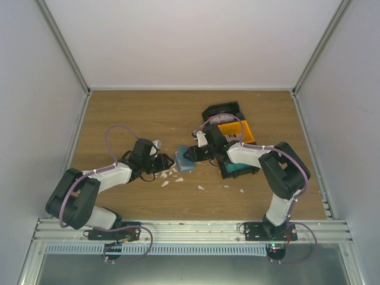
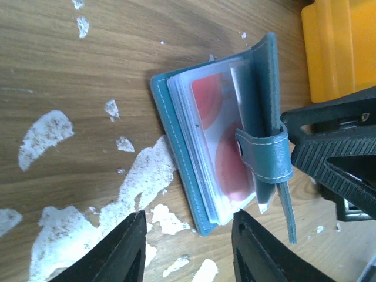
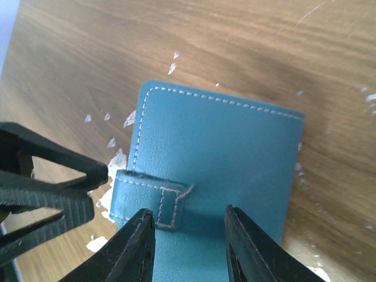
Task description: Put the credit cards into the card holder
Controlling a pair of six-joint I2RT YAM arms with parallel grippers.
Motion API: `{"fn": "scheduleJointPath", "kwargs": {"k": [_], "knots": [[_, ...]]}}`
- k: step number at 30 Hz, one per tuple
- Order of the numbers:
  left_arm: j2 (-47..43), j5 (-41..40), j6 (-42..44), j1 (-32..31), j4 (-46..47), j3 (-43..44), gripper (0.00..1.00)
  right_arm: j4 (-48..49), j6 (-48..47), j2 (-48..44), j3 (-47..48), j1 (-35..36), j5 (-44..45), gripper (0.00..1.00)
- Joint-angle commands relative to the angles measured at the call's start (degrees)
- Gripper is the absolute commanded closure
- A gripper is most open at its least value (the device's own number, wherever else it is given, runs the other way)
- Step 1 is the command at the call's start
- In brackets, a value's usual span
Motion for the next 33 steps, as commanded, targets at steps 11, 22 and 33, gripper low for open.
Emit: {"fn": "scheduleJointPath", "kwargs": {"k": [11, 22, 33], "knots": [[7.74, 4.66, 2.13, 5.19, 2.91, 11.95, 0.47, -8.49, -5.08, -0.22, 5.06, 7.08, 10.69, 0.68], [19.40, 17.28, 10.45, 5.90, 0.07, 20.34, 0.55, -7.26, -2.73, 2.00, 5.80, 9.63, 10.65, 0.70], [22.62, 17.98, 8.93, 5.84, -1.01, 17.15, 0.76, 1.24, 4.04, 3.08, 3.10, 10.53, 4.29, 0.73]]}}
